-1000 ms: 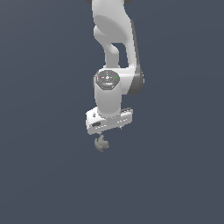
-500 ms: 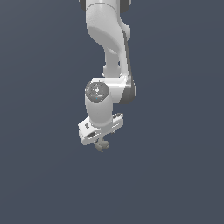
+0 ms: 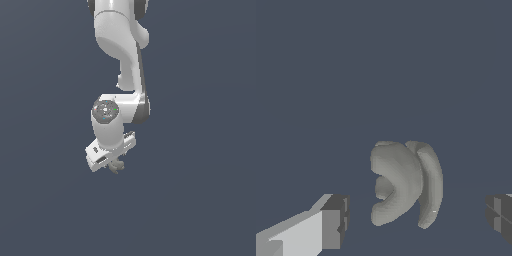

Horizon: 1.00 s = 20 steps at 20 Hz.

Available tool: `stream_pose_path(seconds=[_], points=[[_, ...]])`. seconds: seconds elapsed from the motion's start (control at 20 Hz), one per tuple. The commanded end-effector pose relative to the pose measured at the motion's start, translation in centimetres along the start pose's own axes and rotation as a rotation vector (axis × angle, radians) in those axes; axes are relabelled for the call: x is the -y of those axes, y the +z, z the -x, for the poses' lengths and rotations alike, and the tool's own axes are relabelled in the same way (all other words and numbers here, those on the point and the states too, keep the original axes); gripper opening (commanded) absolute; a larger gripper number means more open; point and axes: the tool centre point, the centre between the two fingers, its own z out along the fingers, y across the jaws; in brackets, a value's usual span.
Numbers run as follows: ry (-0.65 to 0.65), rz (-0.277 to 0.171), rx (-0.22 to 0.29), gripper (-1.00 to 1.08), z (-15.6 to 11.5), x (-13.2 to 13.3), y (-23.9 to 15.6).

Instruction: Pick up the object and move it to a goal position.

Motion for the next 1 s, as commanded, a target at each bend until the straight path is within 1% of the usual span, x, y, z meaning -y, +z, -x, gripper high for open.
stream_pose_path(seconds=[0.0, 0.25, 0.7, 0.95], points=[[-0.01, 0.0, 0.0, 1.0, 0.0, -0.1, 0.1], [-0.007, 0.0, 0.0, 1.0, 0.0, -0.1, 0.4], [-0.01, 0.0, 0.0, 1.0, 0.1, 0.0, 4.5], [-0.01, 0.0, 0.0, 1.0, 0.0, -0.2, 5.1]])
